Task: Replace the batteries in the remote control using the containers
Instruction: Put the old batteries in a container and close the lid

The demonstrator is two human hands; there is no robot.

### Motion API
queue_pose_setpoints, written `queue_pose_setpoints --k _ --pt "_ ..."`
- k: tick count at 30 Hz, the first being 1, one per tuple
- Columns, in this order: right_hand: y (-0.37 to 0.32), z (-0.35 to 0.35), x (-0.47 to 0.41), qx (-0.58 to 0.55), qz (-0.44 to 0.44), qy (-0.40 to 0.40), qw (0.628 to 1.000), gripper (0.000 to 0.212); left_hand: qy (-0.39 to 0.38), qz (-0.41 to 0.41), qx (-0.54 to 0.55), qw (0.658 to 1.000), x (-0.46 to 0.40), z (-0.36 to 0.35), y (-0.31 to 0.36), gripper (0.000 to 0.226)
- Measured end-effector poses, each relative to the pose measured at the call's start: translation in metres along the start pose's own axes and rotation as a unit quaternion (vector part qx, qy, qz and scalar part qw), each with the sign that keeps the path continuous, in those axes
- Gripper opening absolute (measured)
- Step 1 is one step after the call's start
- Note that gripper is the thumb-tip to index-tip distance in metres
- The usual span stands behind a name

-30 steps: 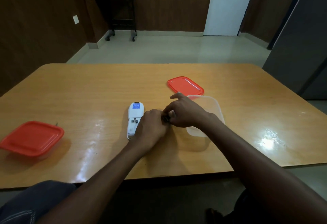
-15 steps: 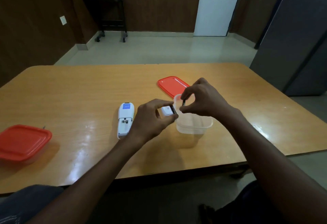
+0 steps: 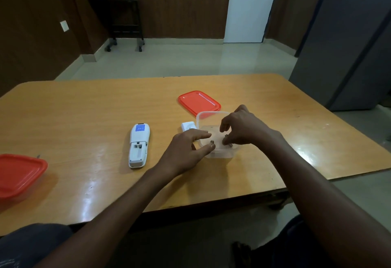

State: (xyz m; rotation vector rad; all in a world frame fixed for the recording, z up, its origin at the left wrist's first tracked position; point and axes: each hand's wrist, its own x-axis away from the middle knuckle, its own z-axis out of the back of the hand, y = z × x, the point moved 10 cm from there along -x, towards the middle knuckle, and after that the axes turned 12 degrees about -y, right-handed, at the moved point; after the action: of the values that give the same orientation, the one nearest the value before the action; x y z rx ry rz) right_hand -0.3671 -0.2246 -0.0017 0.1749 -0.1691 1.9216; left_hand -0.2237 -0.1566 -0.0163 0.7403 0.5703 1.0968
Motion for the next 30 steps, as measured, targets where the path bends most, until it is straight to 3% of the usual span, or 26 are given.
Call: queue_pose_setpoints --k 5,9,16,23,30 --pt "0.014 0.032 -0.01 -0.127 -0.015 0.099 0.987 0.014 0.033 -0.005 0.013 0.999 0.005 0.009 -0.004 0.063" --pt "0.028 0.046 -0.031 -0.203 -0.069 0.16 0.964 0.017 0.038 0.029 0.055 0.997 0.005 0.012 -0.013 0.081" --pt "0.041 0.019 -0.091 -0.251 -0.153 0.083 0.952 0.07 0.016 0.063 0.143 0.988 0.003 0.008 -0.028 0.087" --pt "0.037 -0.002 -0.124 -0.203 -0.182 -0.019 0.962 0.088 0.006 0.064 0.14 0.988 0.002 0.01 -0.03 0.085" --pt "0.036 0.009 -0.126 -0.189 -0.189 0.017 0.963 0.102 0.002 0.072 0.144 0.987 0.002 0.01 -0.031 0.084"
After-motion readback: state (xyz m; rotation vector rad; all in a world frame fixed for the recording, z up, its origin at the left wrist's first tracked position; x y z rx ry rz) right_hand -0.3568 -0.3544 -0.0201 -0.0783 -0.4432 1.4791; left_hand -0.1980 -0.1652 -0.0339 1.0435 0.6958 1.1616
